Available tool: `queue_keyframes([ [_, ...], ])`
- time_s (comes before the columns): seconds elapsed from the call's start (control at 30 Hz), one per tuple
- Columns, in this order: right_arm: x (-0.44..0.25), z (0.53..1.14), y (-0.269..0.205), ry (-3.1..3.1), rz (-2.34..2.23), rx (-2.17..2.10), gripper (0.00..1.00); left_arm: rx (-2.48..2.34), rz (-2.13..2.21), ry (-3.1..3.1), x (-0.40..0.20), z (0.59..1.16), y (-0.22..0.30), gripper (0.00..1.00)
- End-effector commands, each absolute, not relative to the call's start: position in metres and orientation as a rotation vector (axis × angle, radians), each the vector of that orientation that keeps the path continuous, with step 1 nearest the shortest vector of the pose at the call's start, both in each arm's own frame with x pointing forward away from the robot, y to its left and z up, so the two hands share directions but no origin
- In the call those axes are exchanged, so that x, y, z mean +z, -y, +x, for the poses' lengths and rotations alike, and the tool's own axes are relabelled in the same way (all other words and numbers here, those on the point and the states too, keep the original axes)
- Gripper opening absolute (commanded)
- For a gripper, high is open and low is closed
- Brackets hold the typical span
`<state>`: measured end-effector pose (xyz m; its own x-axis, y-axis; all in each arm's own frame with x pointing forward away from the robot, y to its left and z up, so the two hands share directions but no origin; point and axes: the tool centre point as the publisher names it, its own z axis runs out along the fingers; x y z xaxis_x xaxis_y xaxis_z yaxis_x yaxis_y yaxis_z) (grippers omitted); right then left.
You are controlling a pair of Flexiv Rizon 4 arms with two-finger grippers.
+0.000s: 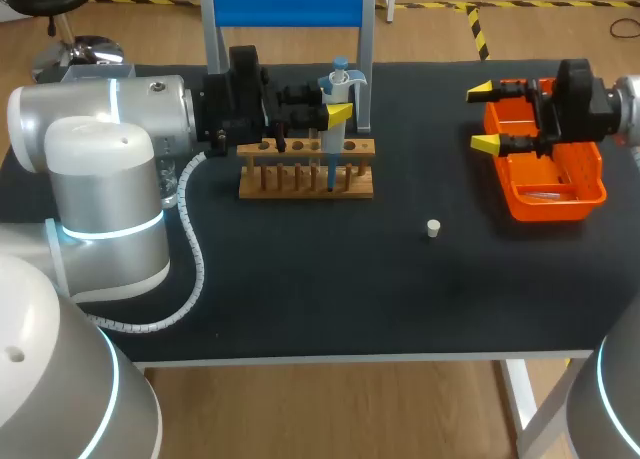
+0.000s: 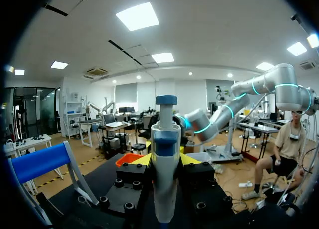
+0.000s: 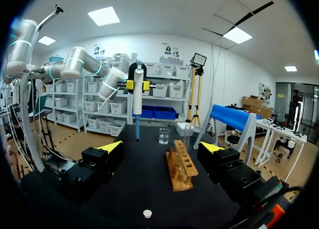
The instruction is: Invert the test tube, pick up the pipette, mount the tip to pipette, aspirate from beaker and dispense into the tube, eject the tip, return the pipette, and cap with the stopper.
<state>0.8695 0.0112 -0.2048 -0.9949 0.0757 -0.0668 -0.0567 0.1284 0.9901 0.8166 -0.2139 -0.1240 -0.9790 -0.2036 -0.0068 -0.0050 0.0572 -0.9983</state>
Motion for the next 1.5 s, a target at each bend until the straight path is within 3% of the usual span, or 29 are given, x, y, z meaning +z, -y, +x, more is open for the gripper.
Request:
queue_keyframes([
  [0.03, -0.202, 0.878, -0.012, -2.286, 0.012, 1.997, 1.0, -2.052, -0.217, -2.168, -0.125, 0.816, 0.214, 0.0],
  [0.87, -0.182, 1.0, -0.076, -2.343, 0.124, 1.84, 1.0, -2.052, -0.217, -2.168, -0.125, 0.816, 0.214, 0.0],
  [1.5, -0.179, 1.042, -0.121, -2.385, 0.225, 1.726, 1.0, -2.052, -0.217, -2.168, -0.125, 0.816, 0.214, 0.0],
])
